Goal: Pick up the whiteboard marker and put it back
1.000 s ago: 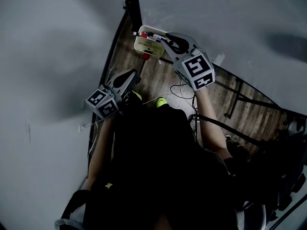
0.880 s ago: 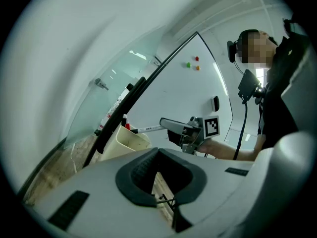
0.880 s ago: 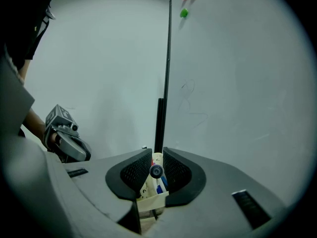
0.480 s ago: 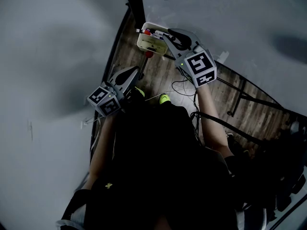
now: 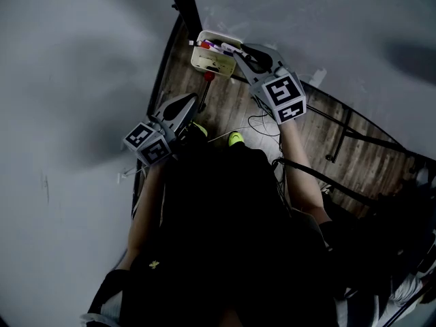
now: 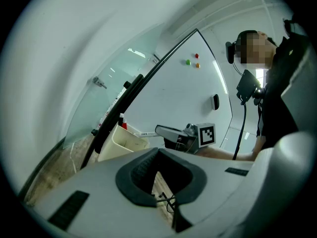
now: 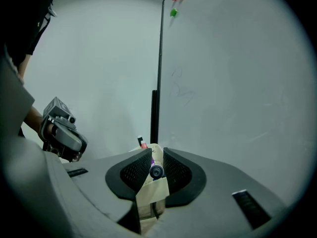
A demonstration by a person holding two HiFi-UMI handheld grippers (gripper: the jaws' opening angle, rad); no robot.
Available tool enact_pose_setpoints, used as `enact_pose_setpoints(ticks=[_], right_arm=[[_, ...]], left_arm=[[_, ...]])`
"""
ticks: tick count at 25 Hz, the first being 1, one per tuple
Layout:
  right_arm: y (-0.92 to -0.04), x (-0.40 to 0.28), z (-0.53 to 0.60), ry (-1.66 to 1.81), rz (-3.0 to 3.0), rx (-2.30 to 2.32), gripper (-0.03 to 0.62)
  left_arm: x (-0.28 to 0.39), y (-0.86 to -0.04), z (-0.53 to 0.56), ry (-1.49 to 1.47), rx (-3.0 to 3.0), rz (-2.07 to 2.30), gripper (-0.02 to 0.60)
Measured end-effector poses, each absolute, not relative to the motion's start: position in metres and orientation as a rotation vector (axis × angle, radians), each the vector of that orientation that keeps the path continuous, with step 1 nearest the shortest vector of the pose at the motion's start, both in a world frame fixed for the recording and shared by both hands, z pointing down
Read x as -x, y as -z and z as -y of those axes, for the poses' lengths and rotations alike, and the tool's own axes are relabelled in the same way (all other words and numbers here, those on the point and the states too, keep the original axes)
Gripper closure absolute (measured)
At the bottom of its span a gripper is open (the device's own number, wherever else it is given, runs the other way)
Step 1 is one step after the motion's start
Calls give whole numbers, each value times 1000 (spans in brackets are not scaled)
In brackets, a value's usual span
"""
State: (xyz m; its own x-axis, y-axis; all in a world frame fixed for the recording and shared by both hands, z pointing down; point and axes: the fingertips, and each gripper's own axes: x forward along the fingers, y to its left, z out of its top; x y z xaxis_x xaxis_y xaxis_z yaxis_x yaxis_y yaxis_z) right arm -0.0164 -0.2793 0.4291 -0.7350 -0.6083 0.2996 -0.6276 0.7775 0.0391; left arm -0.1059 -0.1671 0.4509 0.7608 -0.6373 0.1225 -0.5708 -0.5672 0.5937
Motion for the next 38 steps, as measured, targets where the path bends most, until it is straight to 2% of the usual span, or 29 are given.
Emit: enact_pose_setpoints(ticks=[27,30,38], right_arm=[[-449,14,282,-131,2659,-966,511],[-449,16,279,-143,2671,-950,473],[-434,12,272,-117,2691,-971,464]], left_arm=[[105,-454,163,105,-2333,888,568],[104,-454,162,100,-2333,888,568],[100,-446,161,89,-2358,903,568]])
